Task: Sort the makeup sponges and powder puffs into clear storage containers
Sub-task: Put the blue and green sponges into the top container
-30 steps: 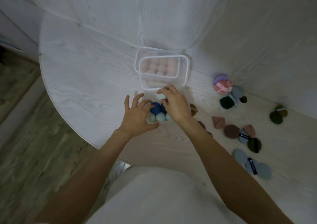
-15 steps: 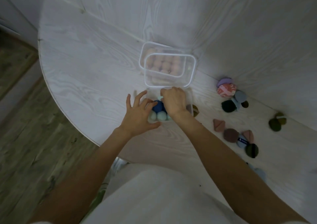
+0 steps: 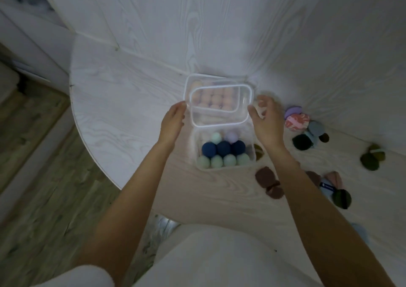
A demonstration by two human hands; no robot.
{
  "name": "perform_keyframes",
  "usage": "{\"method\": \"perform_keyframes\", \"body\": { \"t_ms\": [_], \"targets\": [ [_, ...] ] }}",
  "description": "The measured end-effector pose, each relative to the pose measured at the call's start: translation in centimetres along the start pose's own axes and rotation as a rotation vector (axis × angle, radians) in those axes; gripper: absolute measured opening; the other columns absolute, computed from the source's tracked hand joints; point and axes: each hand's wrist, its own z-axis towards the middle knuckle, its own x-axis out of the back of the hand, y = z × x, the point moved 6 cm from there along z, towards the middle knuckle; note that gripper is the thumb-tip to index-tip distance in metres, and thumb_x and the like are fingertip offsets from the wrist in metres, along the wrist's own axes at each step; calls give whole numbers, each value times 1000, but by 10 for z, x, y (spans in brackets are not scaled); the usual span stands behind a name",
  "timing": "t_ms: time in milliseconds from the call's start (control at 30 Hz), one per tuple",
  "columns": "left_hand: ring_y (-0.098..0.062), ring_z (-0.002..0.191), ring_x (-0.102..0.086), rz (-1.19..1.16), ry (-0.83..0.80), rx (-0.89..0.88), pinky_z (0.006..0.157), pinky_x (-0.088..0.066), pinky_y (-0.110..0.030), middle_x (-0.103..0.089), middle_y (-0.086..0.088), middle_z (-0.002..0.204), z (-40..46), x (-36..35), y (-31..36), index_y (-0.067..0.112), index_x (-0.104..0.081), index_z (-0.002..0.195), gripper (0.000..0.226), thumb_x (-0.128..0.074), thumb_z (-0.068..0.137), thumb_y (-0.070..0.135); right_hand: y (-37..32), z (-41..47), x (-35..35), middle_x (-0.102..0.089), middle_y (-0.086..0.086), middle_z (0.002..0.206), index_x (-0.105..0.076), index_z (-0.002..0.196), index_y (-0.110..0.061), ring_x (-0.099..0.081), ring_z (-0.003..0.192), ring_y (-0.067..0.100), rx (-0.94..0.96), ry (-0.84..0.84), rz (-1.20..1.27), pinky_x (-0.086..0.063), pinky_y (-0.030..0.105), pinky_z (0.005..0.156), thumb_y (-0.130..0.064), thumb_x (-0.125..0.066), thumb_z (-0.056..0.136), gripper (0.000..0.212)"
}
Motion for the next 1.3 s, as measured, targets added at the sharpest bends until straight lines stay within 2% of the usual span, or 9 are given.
{"method": "perform_keyframes", "body": {
  "t_ms": [133, 300, 400, 467, 633, 967, 1100, 1200, 1300],
  "targets": [
    [-13, 105, -59, -37, -142, 68, 96, -45, -31, -62, 0, 119, -4, -20, 16, 18, -55, 125, 42, -34, 98, 42, 8, 17, -22, -23, -6, 152, -15, 148, -27, -29, 136, 14, -325, -365, 424, -19, 31, 114, -55, -33, 94, 63],
    [-10, 110, -57, -121, -46, 63, 98, -40, -28, -64, 0, 117, -33, -7, -1, 10, -61, 116, 45, -41, 96, 45, 12, -8, 0, -59, -6, 110, -55, 120, -26, -55, 103, 8, -300, -301, 580, -39, 31, 99, -54, -19, 98, 50],
    [-8, 116, -51, -12, -29, 6, 91, -41, -22, -57, 11, 120, -52, -4, -19, 17, -57, 118, 38, -63, 86, 37, 31, -40, 0, -59, -3, 117, -57, 117, -30, -51, 113, 12, -130, -355, 376, -36, 32, 103, -43, -19, 101, 43],
    [-10, 123, -44, 63, -60, 12, 92, -41, -25, -42, 10, 136, -58, -5, -33, 26, -40, 134, 64, -73, 79, 30, 46, -60, -11, -47, 2, 137, -51, 129, -20, -40, 128, 16, -11, -436, 184, -27, 25, 108, -33, -37, 100, 35],
    [-22, 128, -41, 72, -185, 143, 90, -41, -30, -26, -4, 151, -68, -19, -62, 26, -8, 149, 102, -77, 75, 17, 63, -89, -33, -19, 5, 154, -35, 141, -20, -13, 143, 21, 355, -486, -280, -18, 37, 113, -64, -62, 69, 88],
    [-17, 106, -53, 98, -185, 42, 64, -49, -11, -48, -6, 134, -74, -23, -67, 19, -32, 140, 82, -78, 73, 8, 64, -88, -39, -41, 17, 143, -49, 132, -12, -38, 131, 34, 476, -368, -430, -43, 52, 99, -56, -71, 67, 82],
    [-15, 104, -55, 105, -140, 40, 69, -48, -12, -51, -2, 127, -76, -18, -71, 17, -37, 137, 77, -79, 72, 11, 69, -84, -17, -19, 7, 154, -37, 141, -22, -19, 139, 23, 204, -318, -62, -22, 36, 111, -54, -58, 81, 71],
    [-18, 102, -58, 138, -60, 81, 78, -51, -24, -55, -4, 127, -78, -12, -76, 13, -44, 128, 69, -81, 70, 17, 80, -84, -7, -50, 7, 134, -38, 138, -18, -48, 121, 21, -201, -230, 159, -40, 31, 97, -30, -56, 91, 51],
    [-18, 98, -60, 134, -17, 25, 80, -51, -27, -59, -9, 123, -79, -11, -61, 10, -50, 120, 56, -79, 72, 14, 64, -86, 4, -64, 2, 112, -56, 120, -15, -60, 101, 17, -243, -135, 228, -47, 27, 86, -14, -57, 89, 31]
  ]
}}
